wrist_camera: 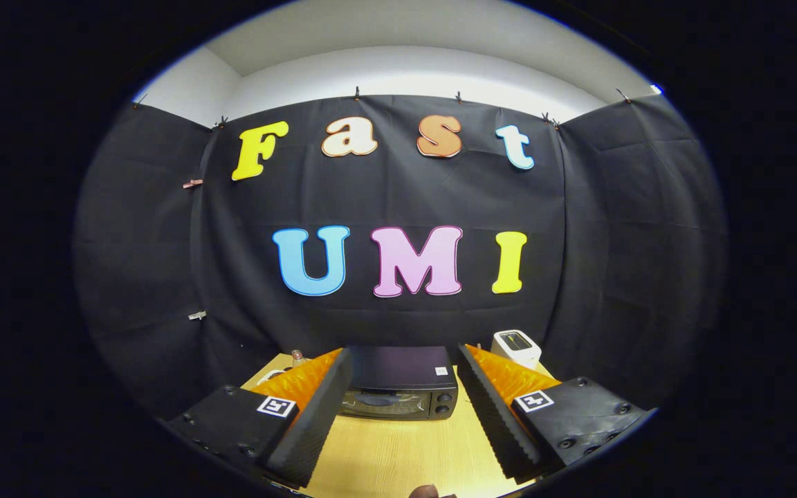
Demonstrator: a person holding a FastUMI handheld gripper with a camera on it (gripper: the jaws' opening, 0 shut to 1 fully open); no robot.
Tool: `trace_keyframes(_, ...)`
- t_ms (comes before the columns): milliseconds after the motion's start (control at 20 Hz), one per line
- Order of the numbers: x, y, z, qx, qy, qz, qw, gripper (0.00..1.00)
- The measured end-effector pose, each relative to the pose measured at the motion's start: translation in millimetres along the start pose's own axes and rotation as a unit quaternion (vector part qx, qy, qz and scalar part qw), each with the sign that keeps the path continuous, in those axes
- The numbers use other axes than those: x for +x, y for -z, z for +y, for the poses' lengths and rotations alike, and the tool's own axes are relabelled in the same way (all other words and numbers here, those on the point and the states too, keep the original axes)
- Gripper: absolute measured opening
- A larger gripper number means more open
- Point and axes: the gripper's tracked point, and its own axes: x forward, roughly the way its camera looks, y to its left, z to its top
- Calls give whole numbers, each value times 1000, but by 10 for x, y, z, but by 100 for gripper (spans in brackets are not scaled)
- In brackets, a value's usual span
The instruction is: Open the toaster oven, put the food inside, and close the toaster oven door.
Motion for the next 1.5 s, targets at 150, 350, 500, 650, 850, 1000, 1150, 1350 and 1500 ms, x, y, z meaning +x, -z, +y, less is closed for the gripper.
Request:
trace_keyframes(150, -4, -15, -1, -2, 1, 0, 1000, 99)
trace_keyframes(350, -21, -84, 17, -4, 1, -9, 1000, 99)
trace_keyframes(500, -14, -85, 43, -6, 1, -9, 1000, 99)
trace_keyframes(650, -4, -82, 55, -3, 1, -7, 1000, 99)
trace_keyframes(850, 17, -95, 32, -4, 5, -10, 1000, 99)
trace_keyframes(1000, 18, -81, 25, -7, 7, -9, 1000, 98)
trace_keyframes(1150, 28, -110, 29, -10, 7, -11, 1000, 99)
trace_keyframes(1350, 27, -123, 59, -13, 6, -14, 1000, 99)
trace_keyframes(1500, 37, -111, 79, -16, 5, -13, 1000, 99)
